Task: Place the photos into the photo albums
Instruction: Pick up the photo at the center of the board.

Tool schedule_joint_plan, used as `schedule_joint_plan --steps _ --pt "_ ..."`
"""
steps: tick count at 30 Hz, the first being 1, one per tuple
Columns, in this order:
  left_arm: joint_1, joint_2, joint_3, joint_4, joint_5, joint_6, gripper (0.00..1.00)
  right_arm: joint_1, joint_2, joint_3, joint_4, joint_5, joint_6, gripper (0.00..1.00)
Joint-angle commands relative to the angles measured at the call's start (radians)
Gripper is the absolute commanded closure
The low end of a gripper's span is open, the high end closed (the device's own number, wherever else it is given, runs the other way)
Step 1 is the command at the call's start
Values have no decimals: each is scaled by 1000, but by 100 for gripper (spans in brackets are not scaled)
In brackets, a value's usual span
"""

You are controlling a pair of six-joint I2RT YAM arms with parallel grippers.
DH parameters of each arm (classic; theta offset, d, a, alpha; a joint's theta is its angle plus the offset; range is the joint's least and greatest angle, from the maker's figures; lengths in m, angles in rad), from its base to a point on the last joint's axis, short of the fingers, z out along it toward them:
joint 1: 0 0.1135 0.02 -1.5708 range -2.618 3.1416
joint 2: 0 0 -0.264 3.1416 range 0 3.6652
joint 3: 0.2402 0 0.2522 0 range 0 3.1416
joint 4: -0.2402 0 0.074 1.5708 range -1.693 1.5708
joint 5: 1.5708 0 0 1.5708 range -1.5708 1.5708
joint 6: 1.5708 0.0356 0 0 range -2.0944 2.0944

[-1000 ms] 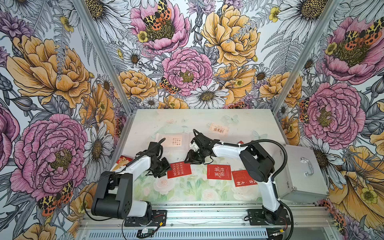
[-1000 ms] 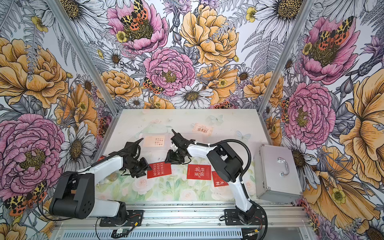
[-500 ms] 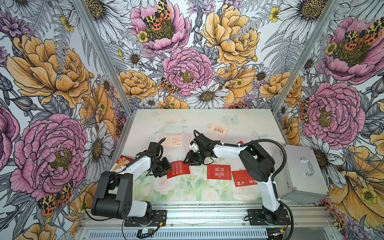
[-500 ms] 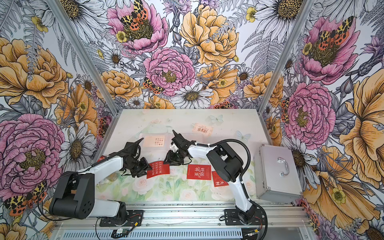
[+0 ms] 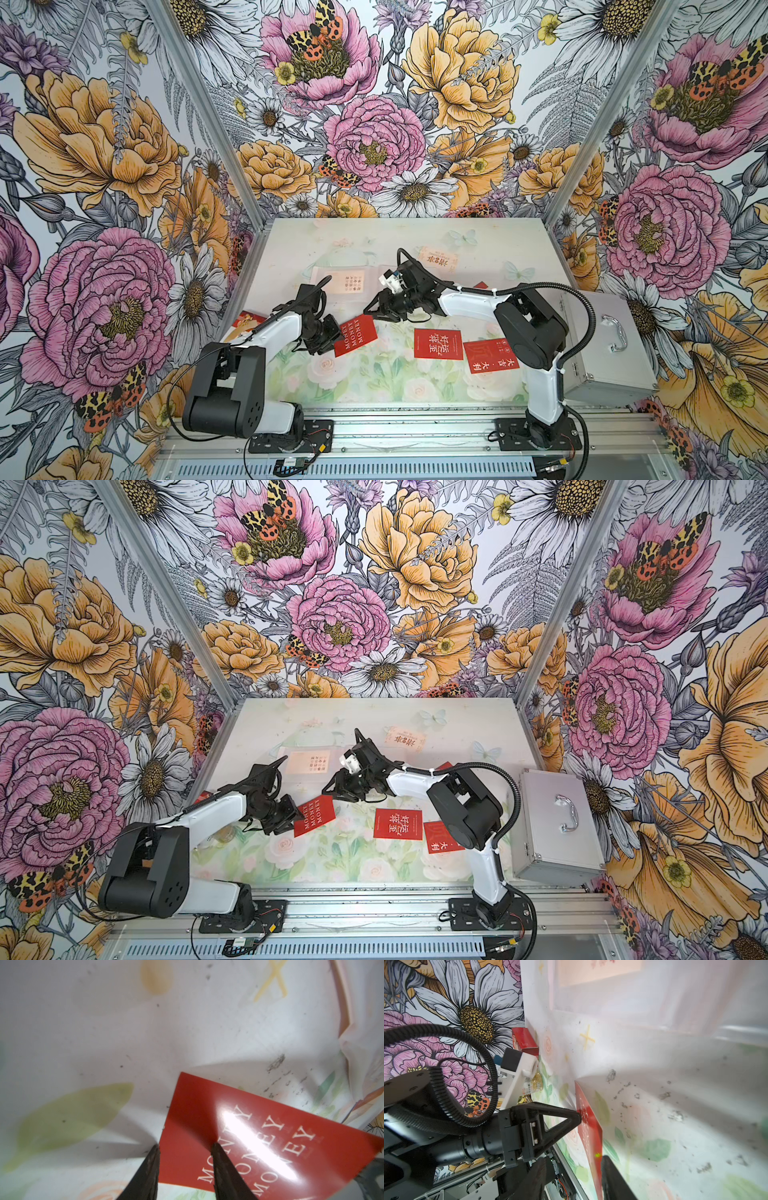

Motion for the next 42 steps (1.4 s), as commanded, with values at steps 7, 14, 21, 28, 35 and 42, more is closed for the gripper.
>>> schedule_joint_plan --steps 7,14,21,28,35,42 --pt "-26 77 -6 79 26 -1 57 13 -24 -17 202 -92 107 55" --pt "-26 86 20 79 29 -2 57 18 -14 -14 209 -98 108 55" --pt "-27 93 51 79 34 -6 57 26 18 5 151 -87 66 56" --pt "-29 92 50 79 34 -6 57 23 1 47 -93 40 -84 66" --pt "-26 75 56 79 43 -3 57 18 -9 44 -128 66 -109 97" --pt "27 1 78 78 102 37 55 -31 -73 20 -163 52 -171 100"
